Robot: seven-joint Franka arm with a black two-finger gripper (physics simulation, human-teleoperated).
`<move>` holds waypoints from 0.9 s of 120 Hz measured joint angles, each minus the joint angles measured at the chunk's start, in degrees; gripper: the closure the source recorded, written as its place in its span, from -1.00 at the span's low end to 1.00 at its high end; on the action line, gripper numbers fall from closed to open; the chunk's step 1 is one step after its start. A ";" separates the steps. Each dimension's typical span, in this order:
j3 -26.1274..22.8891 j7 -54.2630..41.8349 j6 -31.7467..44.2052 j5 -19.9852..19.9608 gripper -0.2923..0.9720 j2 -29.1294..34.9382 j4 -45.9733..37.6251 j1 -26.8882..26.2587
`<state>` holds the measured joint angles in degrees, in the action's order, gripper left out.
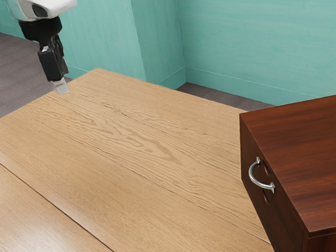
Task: Pull the drawer handle with one arm to open the drawer
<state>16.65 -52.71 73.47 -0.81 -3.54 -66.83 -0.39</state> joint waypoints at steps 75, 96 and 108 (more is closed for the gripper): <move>-2.27 -15.30 0.42 2.63 -0.54 19.18 -24.05 -6.99; -3.00 -31.93 11.64 3.60 -0.54 22.01 -36.03 -12.56; -3.05 -39.96 18.08 3.51 -0.54 23.30 -39.26 -14.86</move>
<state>13.60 -92.66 91.56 2.70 19.76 -106.09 -15.26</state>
